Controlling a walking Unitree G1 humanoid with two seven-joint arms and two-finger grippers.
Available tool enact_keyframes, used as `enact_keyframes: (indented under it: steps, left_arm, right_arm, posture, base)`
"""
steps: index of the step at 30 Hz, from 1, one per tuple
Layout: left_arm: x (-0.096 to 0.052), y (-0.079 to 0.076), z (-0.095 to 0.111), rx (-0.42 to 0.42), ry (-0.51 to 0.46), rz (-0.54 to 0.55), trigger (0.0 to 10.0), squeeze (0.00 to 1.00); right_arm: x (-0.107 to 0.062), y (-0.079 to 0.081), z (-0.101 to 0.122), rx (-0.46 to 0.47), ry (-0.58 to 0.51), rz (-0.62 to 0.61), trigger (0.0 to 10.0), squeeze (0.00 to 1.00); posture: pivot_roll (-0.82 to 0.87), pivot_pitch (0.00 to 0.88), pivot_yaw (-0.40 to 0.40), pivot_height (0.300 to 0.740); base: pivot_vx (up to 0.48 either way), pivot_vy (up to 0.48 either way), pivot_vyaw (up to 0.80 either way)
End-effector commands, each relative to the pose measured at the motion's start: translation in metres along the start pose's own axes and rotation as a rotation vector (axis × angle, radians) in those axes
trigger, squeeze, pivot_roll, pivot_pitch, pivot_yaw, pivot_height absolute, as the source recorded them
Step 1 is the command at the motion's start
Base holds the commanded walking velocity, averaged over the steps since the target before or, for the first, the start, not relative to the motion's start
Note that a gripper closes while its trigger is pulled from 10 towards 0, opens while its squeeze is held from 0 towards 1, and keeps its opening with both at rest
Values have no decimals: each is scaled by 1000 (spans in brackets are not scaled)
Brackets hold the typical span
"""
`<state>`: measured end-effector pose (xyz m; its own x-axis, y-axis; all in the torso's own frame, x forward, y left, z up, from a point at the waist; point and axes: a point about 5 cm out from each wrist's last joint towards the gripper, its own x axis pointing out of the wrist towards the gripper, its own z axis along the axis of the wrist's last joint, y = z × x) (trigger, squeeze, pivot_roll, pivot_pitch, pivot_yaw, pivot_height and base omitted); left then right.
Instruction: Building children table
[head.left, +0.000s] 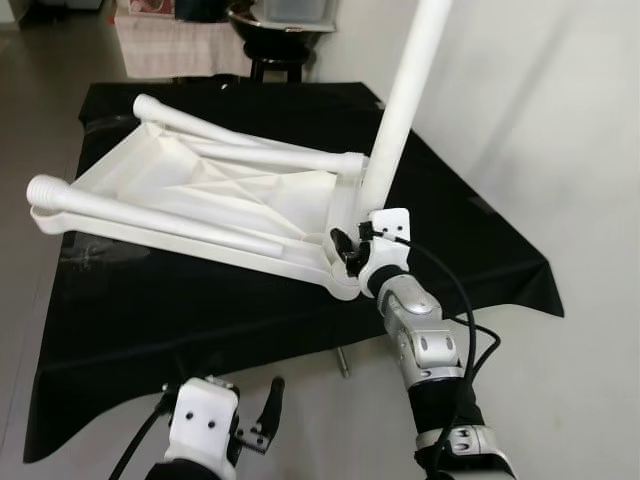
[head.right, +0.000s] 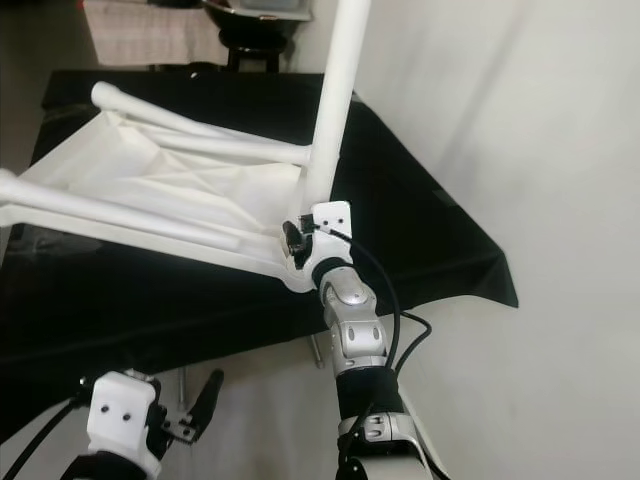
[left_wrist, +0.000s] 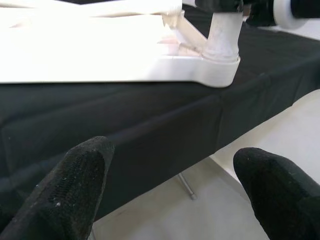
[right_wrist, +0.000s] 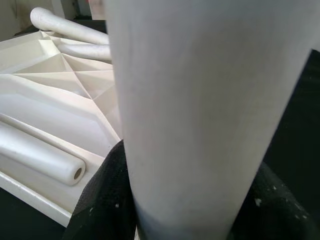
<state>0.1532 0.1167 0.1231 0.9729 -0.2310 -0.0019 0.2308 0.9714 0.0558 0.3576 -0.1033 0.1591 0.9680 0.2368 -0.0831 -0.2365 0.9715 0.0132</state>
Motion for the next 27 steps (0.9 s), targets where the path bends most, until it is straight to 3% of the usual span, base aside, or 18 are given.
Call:
enact_keyframes:
  steps: [1,4,6,7,8,9,10,12,16,22,23,27]
  left_arm:
    - [-1,-1,-5,-8,16,1,10000,0]
    - [0,-1,-5,-8,16,1,10000,0]
    - [0,-2,-4,-12,13,-3,10000,0]
    - [0,-2,-4,-12,13,-3,10000,0]
    - [-1,-3,-3,-15,12,-5,10000,0]
    - [-1,-3,-3,-15,12,-5,10000,0]
    - [-2,-5,-2,-18,11,-7,10000,0]
    - [-5,-7,-1,-22,13,-9,10000,0]
    - [-10,-9,0,-26,19,-8,10000,0]
    - [-17,-12,2,-30,34,-6,10000,0]
    - [-19,-13,3,-32,39,-6,10000,0]
    - [-23,-15,3,-36,47,-6,10000,0]
  right_arm:
    - [0,-4,-9,-17,81,45,10000,1000]
    - [1,0,-4,-11,71,98,10000,1000]
    - [11,8,7,-80,28,357,10000,1000]
    - [11,8,7,-80,28,357,10000,1000]
    - [14,11,13,-95,9,515,10000,765]
    - [14,11,13,-95,9,515,10000,765]
    - [16,13,20,-164,-11,649,10000,0]
    - [17,17,28,-231,-30,799,10000,0]
    - [19,24,37,-221,-35,908,10000,0]
    - [24,30,45,-274,-13,949,10000,0]
    - [25,31,49,-267,-18,976,0,0]
    - [25,32,55,-252,-30,1036,0,0]
  posture:
    - [55,63,-139,740]
    - [55,63,-139,740]
    - [57,76,-137,740]
    - [57,76,-137,740]
    - [58,83,-136,740]
    - [58,83,-136,740]
    - [66,94,-137,740]
    - [76,111,-136,740]
    - [86,126,-136,740]
    - [117,163,-131,740]
    - [124,173,-128,740]
    - [128,181,-127,740]
  base:
    - [0,0,0]
    - [0,0,0]
    - [0,0,0]
    - [0,0,0]
    - [0,0,0]
    - [0,0,0]
    - [0,0,0]
    - [0,0,0]
    - [0,0,0]
    - [0,0,0]
    - [0,0,0]
    - [0,0,0]
